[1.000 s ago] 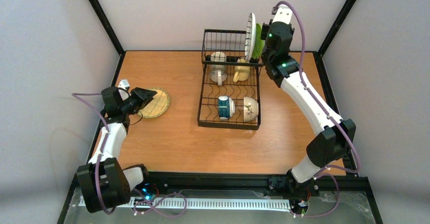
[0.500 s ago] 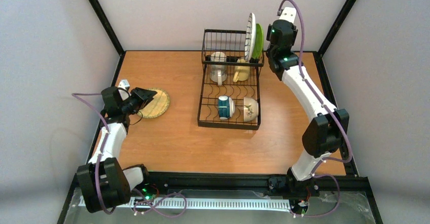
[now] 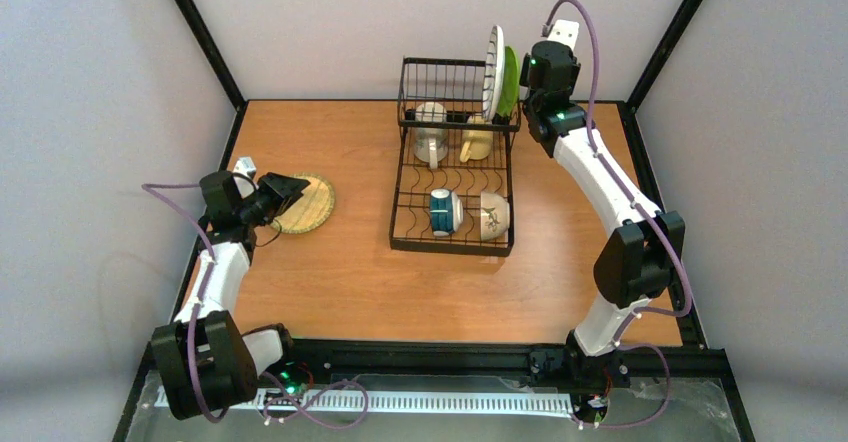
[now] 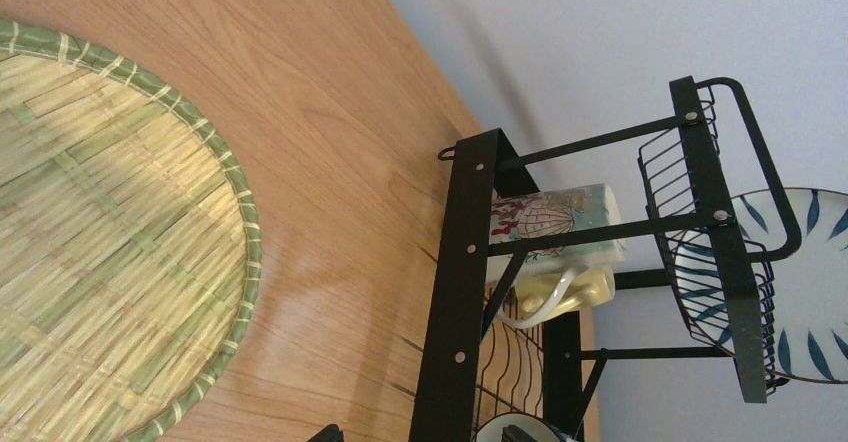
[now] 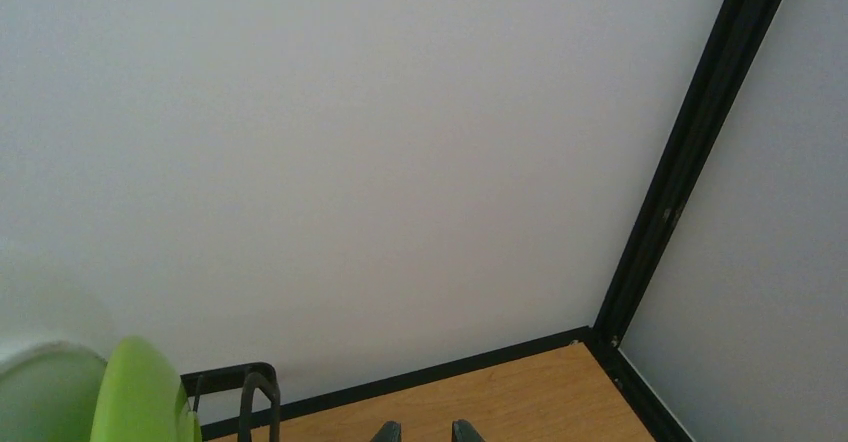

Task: Load the mixed dishes into the dish rack
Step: Adjust the plate in the dish rack.

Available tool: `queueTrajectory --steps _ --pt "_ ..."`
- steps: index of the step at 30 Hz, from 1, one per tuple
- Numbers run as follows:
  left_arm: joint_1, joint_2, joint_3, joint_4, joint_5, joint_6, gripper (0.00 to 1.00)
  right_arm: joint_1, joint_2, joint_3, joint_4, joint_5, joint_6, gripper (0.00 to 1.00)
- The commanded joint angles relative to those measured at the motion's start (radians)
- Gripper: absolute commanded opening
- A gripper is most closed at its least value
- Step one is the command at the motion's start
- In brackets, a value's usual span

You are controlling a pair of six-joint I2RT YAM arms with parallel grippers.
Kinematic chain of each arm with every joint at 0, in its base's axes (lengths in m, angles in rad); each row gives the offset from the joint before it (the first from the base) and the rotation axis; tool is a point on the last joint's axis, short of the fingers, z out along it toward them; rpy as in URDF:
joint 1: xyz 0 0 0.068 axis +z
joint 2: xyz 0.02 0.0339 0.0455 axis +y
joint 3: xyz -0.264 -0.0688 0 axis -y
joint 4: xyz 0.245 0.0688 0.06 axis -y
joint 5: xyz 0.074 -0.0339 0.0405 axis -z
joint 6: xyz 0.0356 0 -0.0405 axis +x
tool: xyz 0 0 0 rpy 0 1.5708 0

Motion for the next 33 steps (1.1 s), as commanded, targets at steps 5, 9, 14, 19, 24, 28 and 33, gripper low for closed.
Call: queueTrajectory --steps 5,9,14,19,24,28,33 --pt "-0.003 0.016 0.003 0.002 0.018 0.008 0.89 -0.005 0.001 -0.024 -0.047 -0.032 0.066 0.29" --pt "-0.003 0.010 0.006 0.000 0.019 0.010 0.89 -0.005 0.011 -0.029 -0.065 -0.056 0.089 0.29" --pt "-0.003 0.012 0.002 0.002 0.018 0.008 0.89 -0.005 0.017 -0.036 -0.076 -0.081 0.110 0.29" --pt "-0.003 0.016 0.002 0.010 0.021 0.001 0.89 -0.003 0.018 -0.031 -0.079 -0.103 0.120 0.29" --pt "-0.003 0.008 0.004 0.006 0.020 0.001 0.89 0.000 0.021 -0.025 -0.080 -0.118 0.128 0.29" --pt "-0.003 0.016 0.003 0.008 0.021 0.001 0.89 0.005 0.020 -0.023 -0.080 -0.122 0.127 0.29" --pt "-0.003 0.017 0.004 0.012 0.021 -0.002 0.89 0.009 0.024 -0.017 -0.079 -0.131 0.128 0.29"
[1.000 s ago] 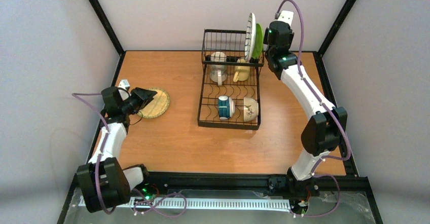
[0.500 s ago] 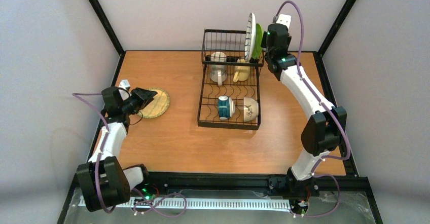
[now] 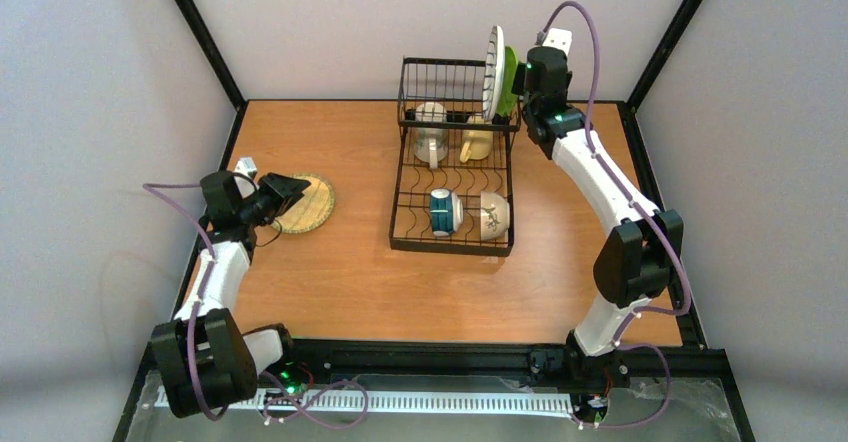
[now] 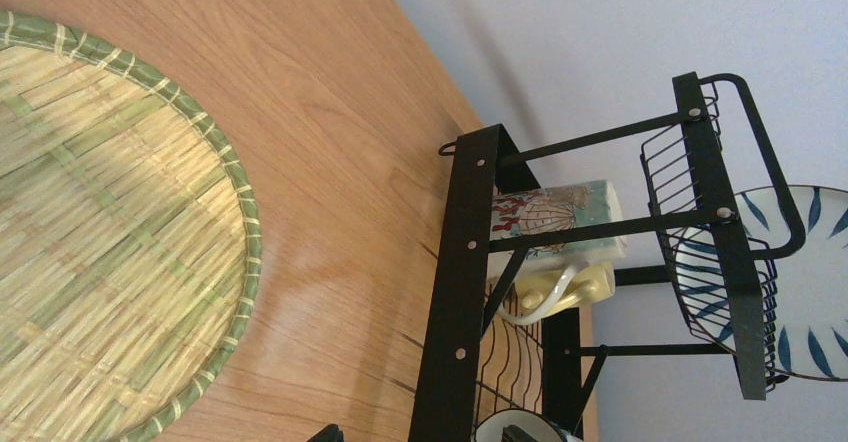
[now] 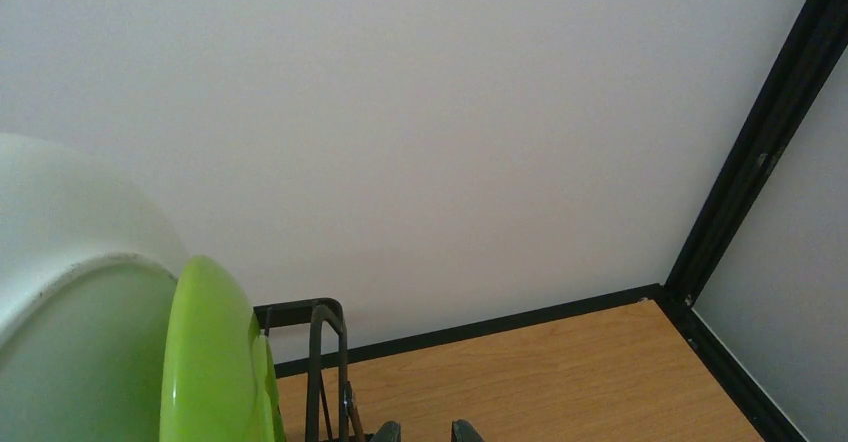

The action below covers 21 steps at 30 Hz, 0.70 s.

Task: Load the mixed dishes into the dish rack
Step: Adjust the plate in the dish rack.

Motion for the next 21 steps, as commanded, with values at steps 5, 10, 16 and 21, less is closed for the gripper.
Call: queueTrajectory --steps 5,10,16,21 --pt "-0.003 0.005 0.004 0.005 0.010 0.003 0.89 0.014 0.020 0.010 0.002 0.010 0.011 0.28" --pt "-0.003 0.007 0.007 0.004 0.011 0.005 0.89 0.015 0.000 0.022 0.006 0.032 -0.010 0.28" --pt "-0.003 0.008 0.011 0.002 0.015 0.012 0.89 0.015 -0.033 0.045 -0.019 0.033 -0.022 0.28" --pt "-0.003 0.010 0.020 -0.006 0.018 0.022 0.89 0.015 -0.030 0.101 -0.107 0.001 -0.027 0.28"
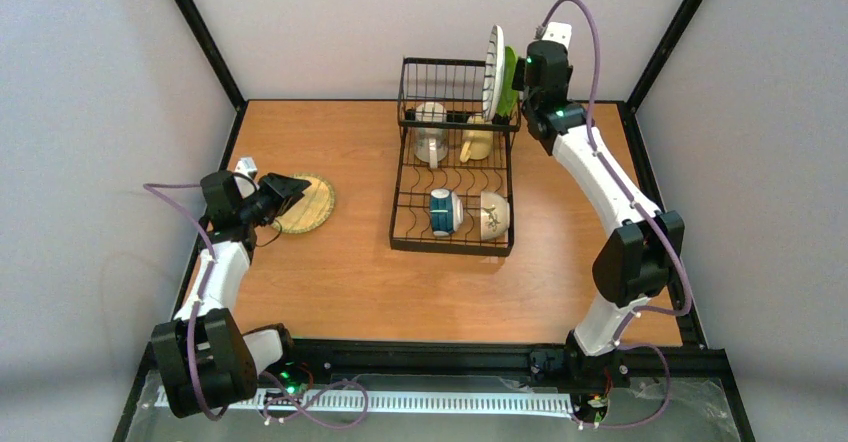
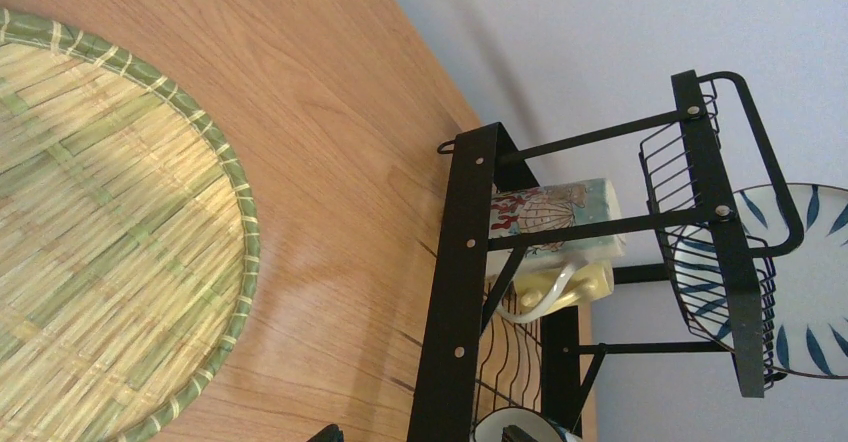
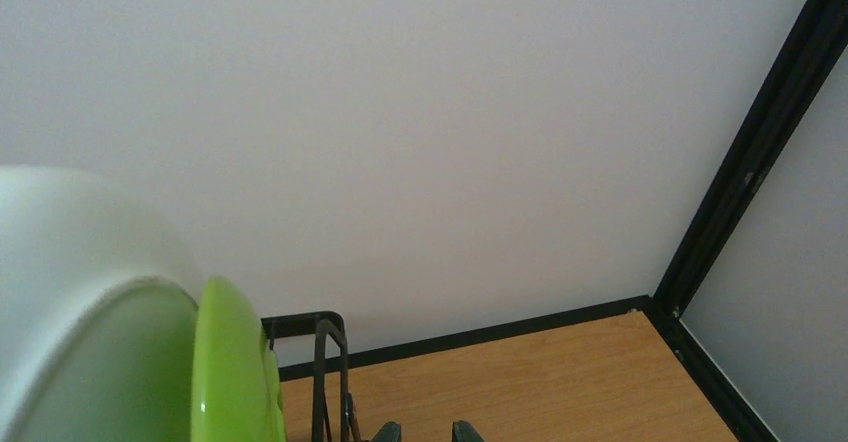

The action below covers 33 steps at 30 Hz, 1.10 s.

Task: Load the mixed dishes into the dish rack
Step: Adjust the plate in the dish rack.

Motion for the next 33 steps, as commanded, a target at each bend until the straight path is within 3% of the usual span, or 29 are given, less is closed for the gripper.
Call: queueTrajectory --steps 1,11,25,33 --pt "-0.003 0.010 0.023 -0.007 0.014 0.021 0.89 0.003 -0.036 0.068 -0.089 -0.027 -0.003 0.28" --pt "-0.003 0.008 0.036 -0.008 0.033 0.023 0.89 0.003 -0.036 0.123 -0.211 -0.130 0.013 0.27" --pt "-0.003 0.011 0.026 -0.007 0.039 0.030 0.89 0.003 -0.050 0.119 -0.239 -0.222 0.026 0.28" --pt "-0.003 0.009 0.026 -0.008 0.040 0.029 0.89 0.003 -0.087 0.096 -0.244 -0.253 0.030 0.36"
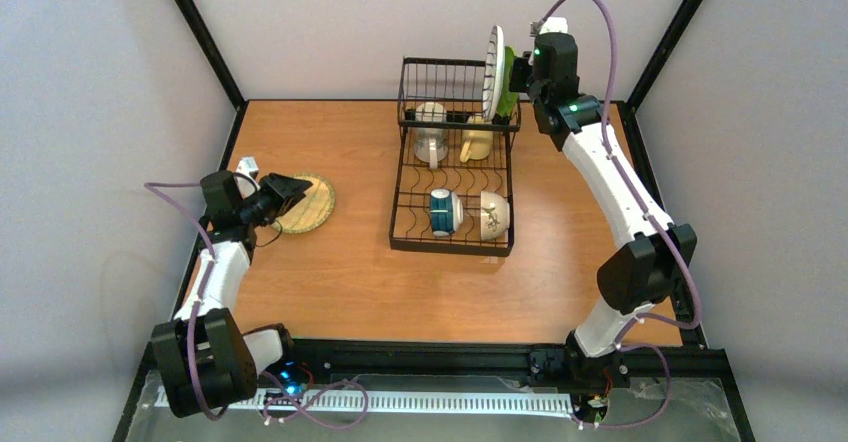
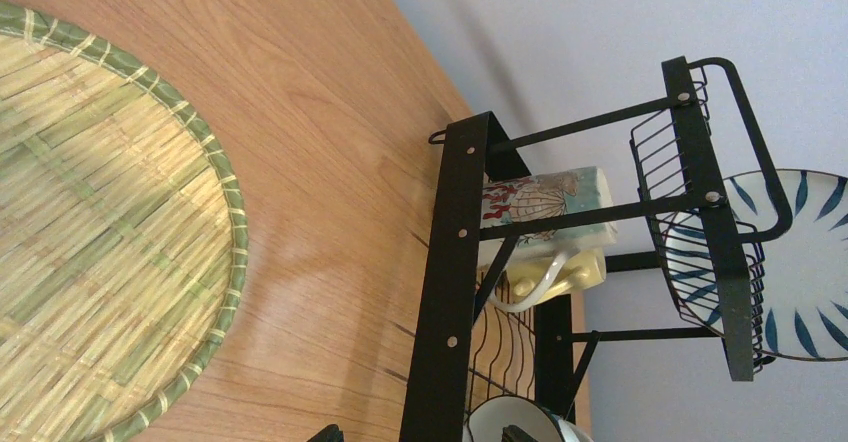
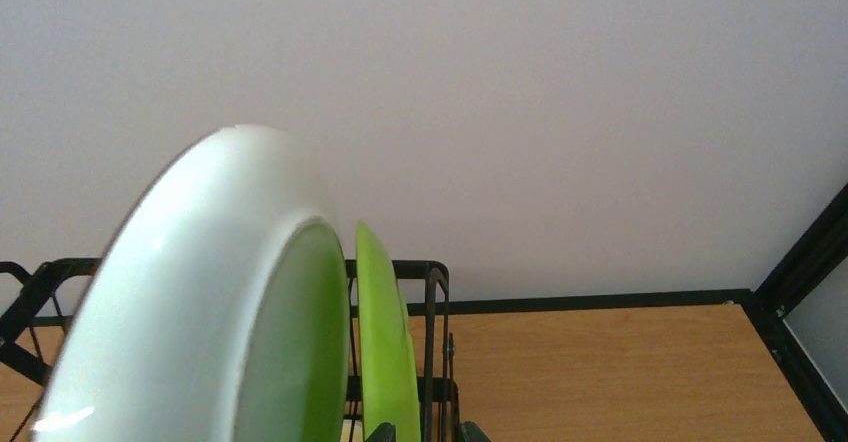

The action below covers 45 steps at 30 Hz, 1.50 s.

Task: Load the mixed dishes into the dish rack
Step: Adjust the plate in the dish rack.

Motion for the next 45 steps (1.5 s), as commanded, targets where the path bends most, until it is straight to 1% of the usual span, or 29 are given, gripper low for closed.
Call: queueTrajectory --steps 1,3,9,21,38,40,42,45 --pt "-0.003 0.009 0.026 -0.008 0.014 0.020 0.89 0.004 -0.051 -0.009 -0.025 -0.031 0.013 0.38" --pt "-0.003 0.009 0.026 -0.007 0.014 0.020 0.89 0.004 -0.054 -0.011 -0.028 -0.037 0.013 0.40" --pt "-0.003 0.013 0.026 -0.004 0.014 0.017 0.89 0.004 -0.040 -0.002 -0.038 -0.065 0.015 0.42" --pt "-0.003 0.023 0.024 0.002 0.015 0.020 0.89 0.003 0.021 0.040 -0.053 -0.078 0.009 0.42" --pt "-0.003 0.049 0.022 0.021 0.021 0.015 0.89 0.004 0.106 0.083 -0.059 -0.022 -0.015 0.42" --pt "-0.003 0.053 0.024 0.022 0.023 0.013 0.89 0.003 0.113 0.084 -0.056 -0.013 -0.018 0.40" --pt "-0.003 0.058 0.028 0.024 0.023 0.014 0.89 0.004 0.118 0.085 -0.053 0.001 -0.022 0.37" --pt "-0.003 0.062 0.031 0.024 0.023 0.012 0.89 0.004 0.121 0.085 -0.050 0.020 -0.025 0.28"
